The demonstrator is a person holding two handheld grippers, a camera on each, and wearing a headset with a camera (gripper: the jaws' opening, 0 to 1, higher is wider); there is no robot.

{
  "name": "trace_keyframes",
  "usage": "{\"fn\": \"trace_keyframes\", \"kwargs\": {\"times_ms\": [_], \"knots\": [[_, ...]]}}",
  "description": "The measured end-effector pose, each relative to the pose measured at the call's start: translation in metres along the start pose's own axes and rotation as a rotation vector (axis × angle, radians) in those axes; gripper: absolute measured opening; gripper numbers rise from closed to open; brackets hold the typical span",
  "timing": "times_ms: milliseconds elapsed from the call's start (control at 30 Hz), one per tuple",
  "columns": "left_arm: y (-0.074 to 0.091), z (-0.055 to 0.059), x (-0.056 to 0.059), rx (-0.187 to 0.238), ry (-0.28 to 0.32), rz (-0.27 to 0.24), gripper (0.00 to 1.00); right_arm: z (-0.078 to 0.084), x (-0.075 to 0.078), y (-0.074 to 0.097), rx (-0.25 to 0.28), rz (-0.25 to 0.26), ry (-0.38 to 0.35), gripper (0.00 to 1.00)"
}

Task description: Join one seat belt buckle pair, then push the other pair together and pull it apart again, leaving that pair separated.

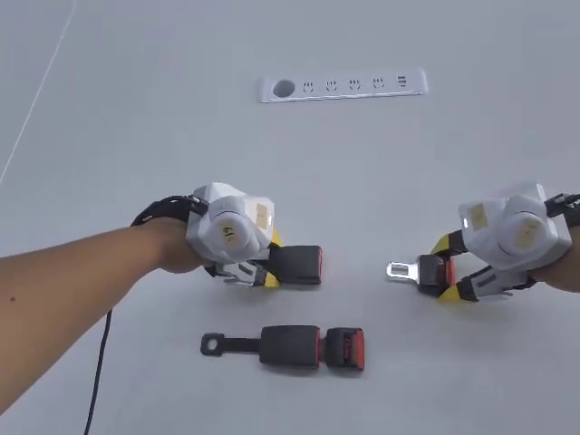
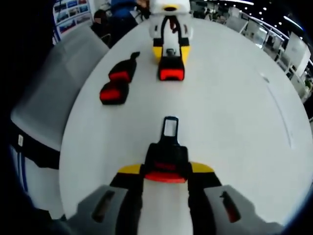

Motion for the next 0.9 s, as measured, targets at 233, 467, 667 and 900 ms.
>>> {"fn": "trace_keyframes", "kwargs": {"times_ms": [233, 467, 667, 900], "knots": [[-0.001, 0.001, 0.0, 0.001, 0.008, 0.012, 0.32, -0.01, 0.004, -0.011, 0.016, -0.015, 0.019, 0.36], [-0.003, 0.001, 0.0, -0.002, 0.012, 0.016, 0.32, -0.028, 0.006, -0.027, 0.074, -0.032, 0.014, 0.37], [-0.003, 0.002, -0.001, -0.007, 0.01, 0.018, 0.32, -0.048, 0.004, -0.047, 0.127, -0.056, 0.04, 0.37], [-0.003, 0.001, 0.0, -0.015, 0.011, 0.027, 0.32, -0.061, 0.003, -0.058, 0.132, -0.062, 0.051, 0.37]]}}
Point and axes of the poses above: the centre of the closed fingertips' face, and the gripper's own axes: y roughly backward along the fingers, x roughly to its right, z roughly out of its underside, the point moved 4 cm from there along y, roughly backward along the fingers, and after that the axes turned 10 degrees about x, right-handed, at the moved point
